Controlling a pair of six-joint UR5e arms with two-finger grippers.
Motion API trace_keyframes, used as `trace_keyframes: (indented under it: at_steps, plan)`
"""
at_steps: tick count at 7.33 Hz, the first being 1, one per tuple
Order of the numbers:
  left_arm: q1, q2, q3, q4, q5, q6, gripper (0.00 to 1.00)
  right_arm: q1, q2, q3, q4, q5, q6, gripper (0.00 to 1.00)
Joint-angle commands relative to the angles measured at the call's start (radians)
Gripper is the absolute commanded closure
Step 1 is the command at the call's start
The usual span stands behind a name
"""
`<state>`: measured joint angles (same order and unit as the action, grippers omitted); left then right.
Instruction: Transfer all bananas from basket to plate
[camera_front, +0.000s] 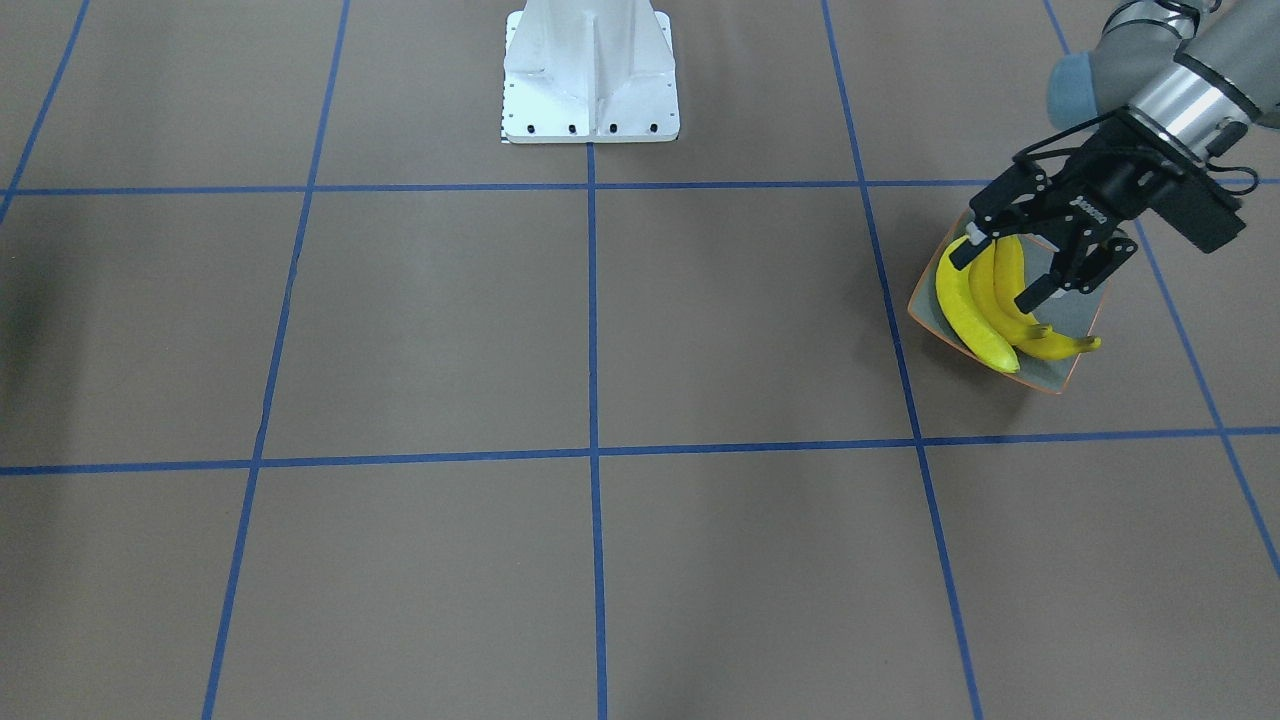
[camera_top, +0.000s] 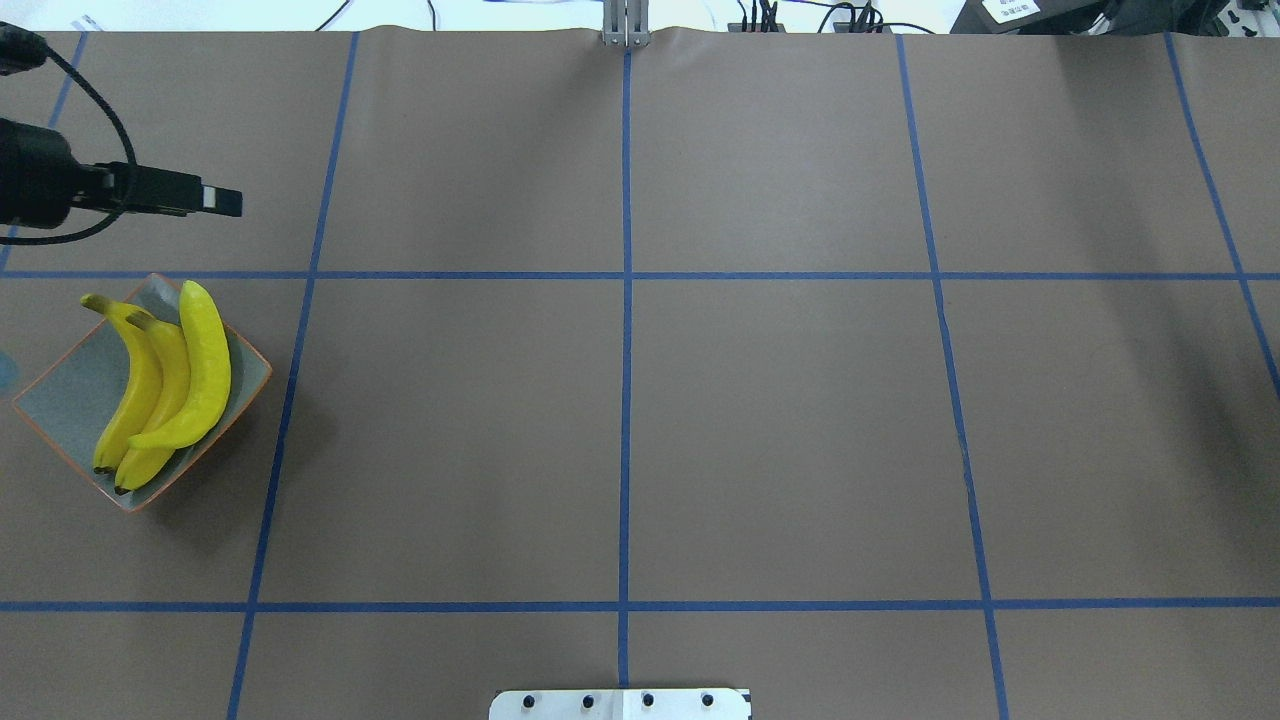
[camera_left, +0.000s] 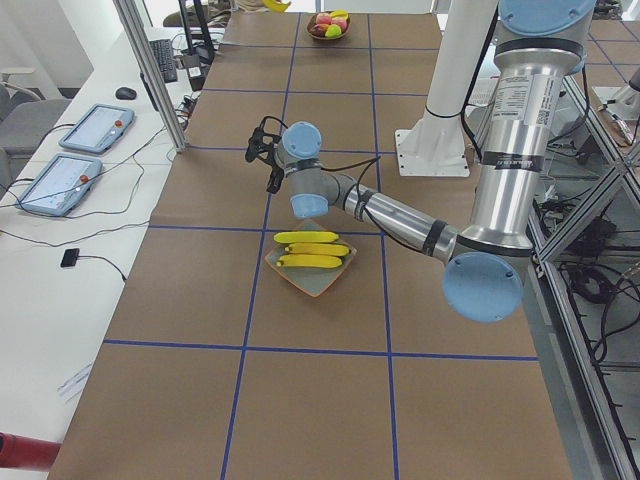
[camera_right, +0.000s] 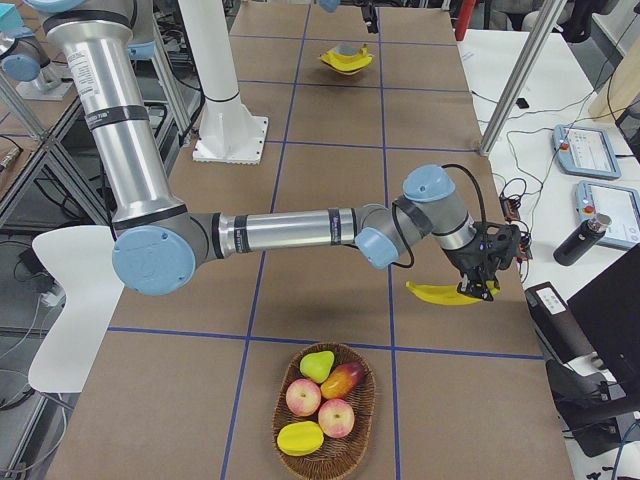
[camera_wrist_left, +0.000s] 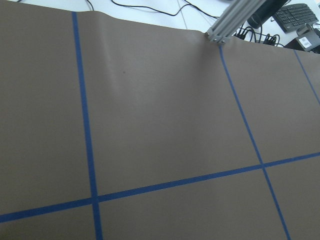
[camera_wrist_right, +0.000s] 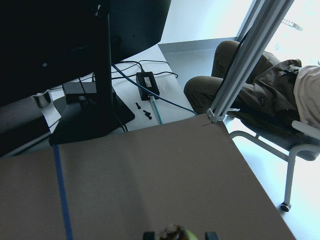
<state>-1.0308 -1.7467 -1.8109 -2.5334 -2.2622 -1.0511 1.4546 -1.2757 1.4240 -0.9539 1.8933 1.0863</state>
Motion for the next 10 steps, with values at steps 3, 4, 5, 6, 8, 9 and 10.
trace_keyframes:
  at_steps: [3,4,5,6,8,9,10]
  plan:
    - [0.124,-0.232,0.005,0.001,0.030,-0.246,0.00,-0.233,0.070,0.250,0.007,0.006,0.520,1.00]
    - [0.150,-0.256,0.004,0.001,0.068,-0.262,0.00,-0.281,0.073,0.312,0.012,0.006,0.611,1.00]
    - [0.172,-0.281,0.010,0.001,0.078,-0.283,0.00,-0.325,0.093,0.358,0.012,0.006,0.676,1.00]
    - [0.179,-0.306,0.012,0.002,0.079,-0.309,0.00,-0.377,0.098,0.406,0.012,0.006,0.696,1.00]
    - [0.185,-0.347,0.008,0.002,0.079,-0.377,0.00,-0.459,0.101,0.479,0.012,0.004,0.721,1.00]
    - [0.199,-0.385,0.008,0.004,0.079,-0.417,0.00,-0.500,0.116,0.515,0.012,0.001,0.736,1.00]
    - [0.210,-0.393,0.004,0.004,0.079,-0.443,0.00,-0.540,0.133,0.535,0.010,-0.002,0.736,1.00]
